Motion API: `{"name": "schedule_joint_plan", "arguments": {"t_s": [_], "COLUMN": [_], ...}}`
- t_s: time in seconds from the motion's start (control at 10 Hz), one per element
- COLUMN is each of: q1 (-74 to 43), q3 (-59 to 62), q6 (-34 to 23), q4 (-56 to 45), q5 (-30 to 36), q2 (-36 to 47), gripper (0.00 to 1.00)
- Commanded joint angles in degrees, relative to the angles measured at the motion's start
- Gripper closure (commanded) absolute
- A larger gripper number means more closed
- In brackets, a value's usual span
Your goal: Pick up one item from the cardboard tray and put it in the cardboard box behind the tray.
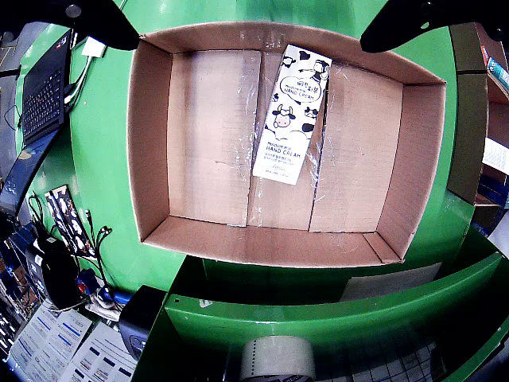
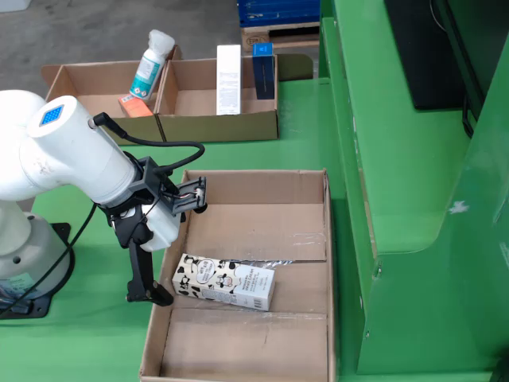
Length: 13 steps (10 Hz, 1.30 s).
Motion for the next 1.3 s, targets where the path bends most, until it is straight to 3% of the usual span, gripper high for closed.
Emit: {"name": "schedule_joint_plan", "arguments": {"t_s": [0.0, 0.9, 1.2], "q1": [-0.08, -0.08, -0.43], "q3": [1.41, 1.41, 6.87], "q6": [0.0, 0.0, 0.26], "q4": [0.62, 0.62, 1.1], "q5": [-0.09, -0.09, 0.22], "q2": [1.05, 1.05, -5.43], "gripper": [0.0, 0.0, 0.0]}}
